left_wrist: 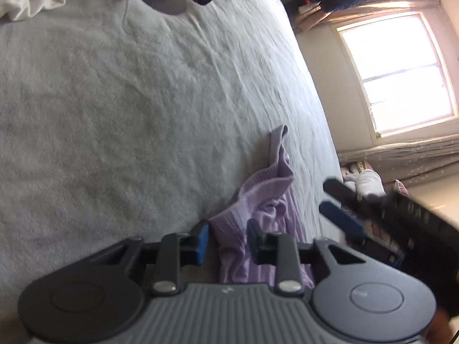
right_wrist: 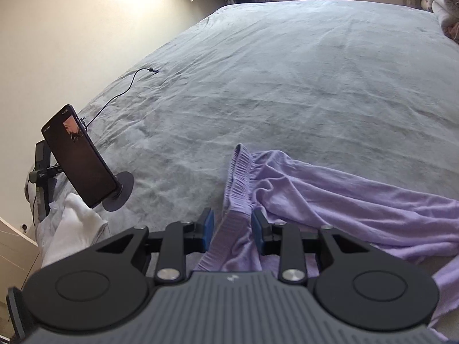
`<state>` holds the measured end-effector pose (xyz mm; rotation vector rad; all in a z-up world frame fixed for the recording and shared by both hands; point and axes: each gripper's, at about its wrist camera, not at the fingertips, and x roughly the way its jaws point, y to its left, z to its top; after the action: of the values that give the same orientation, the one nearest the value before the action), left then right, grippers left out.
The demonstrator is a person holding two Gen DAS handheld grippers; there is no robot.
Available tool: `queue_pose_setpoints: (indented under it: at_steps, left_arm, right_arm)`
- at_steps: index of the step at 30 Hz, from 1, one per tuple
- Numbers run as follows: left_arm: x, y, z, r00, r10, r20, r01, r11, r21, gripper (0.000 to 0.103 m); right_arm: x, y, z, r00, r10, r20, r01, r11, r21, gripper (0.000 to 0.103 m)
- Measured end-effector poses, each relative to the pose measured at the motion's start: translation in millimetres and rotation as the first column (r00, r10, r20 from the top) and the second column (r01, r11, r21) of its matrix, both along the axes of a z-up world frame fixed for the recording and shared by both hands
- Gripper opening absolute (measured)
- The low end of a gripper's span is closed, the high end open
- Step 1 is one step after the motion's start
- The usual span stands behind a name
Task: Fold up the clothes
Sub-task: 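Grasp the sweatshirt hem ribbing with the right gripper while the left gripper grasps beside it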
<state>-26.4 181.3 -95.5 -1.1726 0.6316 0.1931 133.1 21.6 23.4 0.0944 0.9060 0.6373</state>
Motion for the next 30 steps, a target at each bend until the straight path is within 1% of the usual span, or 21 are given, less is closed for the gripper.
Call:
queue_pose_setpoints:
  at_steps: [1, 3, 5, 9, 15, 16, 17, 19, 20, 23, 25, 27, 28, 30]
  left_arm:
    - [1.0, -1.9, 0.3, 1.000, 0.002, 0.002, -0.002, 1.000, 0.019, 0.023]
    - [3.1, -5.4, 3.0, 1.000, 0.002, -0.005, -0.001, 0.998, 0.058, 0.014]
    - [4.2, -7.6, 4.2, 1.000, 0.001, -0.013, 0.000, 0.997, 0.084, 0.009]
    - [5.9, -13.8, 9.2, 1.000, -0.004, -0.020, 0.007, 0.991, 0.136, 0.007]
    - [3.5, -14.9, 17.3, 1.000, -0.003, -0.026, 0.007, 0.983, 0.182, 0.007]
    - [1.4, -14.0, 17.8, 1.000, -0.003, -0.026, 0.008, 0.983, 0.185, 0.007]
    - [-0.7, -13.1, 18.2, 1.000, -0.004, -0.025, 0.009, 0.982, 0.189, 0.007]
    - [-3.1, -9.3, 17.9, 1.000, -0.017, -0.019, 0.020, 0.982, 0.187, 0.007]
    - [-3.3, -7.1, 17.4, 1.000, -0.019, -0.014, 0.022, 0.985, 0.172, 0.007]
    - [-4.2, -0.1, 15.8, 1.000, -0.021, -0.003, 0.021, 0.992, 0.121, 0.011]
    - [-1.4, 3.0, 14.3, 1.000, -0.026, 0.004, 0.025, 0.998, 0.064, 0.017]
    - [2.8, 5.0, 12.0, 0.999, -0.034, 0.011, 0.034, 0.999, -0.005, 0.029]
    - [4.9, 6.1, 10.8, 0.999, -0.037, 0.016, 0.038, 0.999, -0.039, 0.030]
    - [9.8, 5.7, 10.2, 0.999, -0.038, 0.010, 0.039, 0.997, -0.061, 0.031]
  right_arm:
    - [5.5, 6.5, -0.9, 1.000, 0.008, -0.005, -0.008, 1.000, -0.004, 0.033]
    - [15.7, 19.0, -3.4, 1.000, 0.020, -0.010, -0.020, 1.000, -0.020, 0.033]
    - [24.8, 30.8, -6.6, 1.000, 0.024, -0.010, -0.024, 0.999, -0.040, 0.033]
    - [39.2, 50.1, -14.6, 1.000, 0.021, -0.020, -0.022, 0.997, -0.078, 0.033]
    - [50.5, 77.4, -29.1, 1.000, 0.021, -0.016, -0.024, 0.979, -0.204, 0.033]
    - [51.8, 80.5, -31.1, 1.000, 0.017, -0.010, -0.019, 0.974, -0.226, 0.032]
    - [53.0, 83.5, -33.1, 1.000, 0.014, -0.004, -0.014, 0.969, -0.247, 0.027]
    - [54.5, 88.0, -37.0, 1.000, 0.011, 0.005, -0.009, 0.959, -0.282, 0.024]
    - [55.0, 89.8, -39.0, 1.000, 0.012, 0.006, -0.010, 0.955, -0.296, 0.021]
    - [55.5, 96.3, -42.6, 1.000, 0.016, 0.011, -0.011, 0.945, -0.327, 0.021]
    - [55.3, 100.1, -42.3, 1.000, 0.012, 0.012, -0.007, 0.941, -0.339, 0.021]
    - [55.5, 102.7, -40.2, 1.000, 0.003, 0.006, -0.001, 0.942, -0.337, 0.024]
    - [55.8, 103.6, -38.9, 1.000, -0.002, 0.003, 0.003, 0.943, -0.333, 0.025]
    - [56.3, 107.3, -38.7, 1.000, -0.006, -0.002, 0.005, 0.940, -0.342, 0.027]
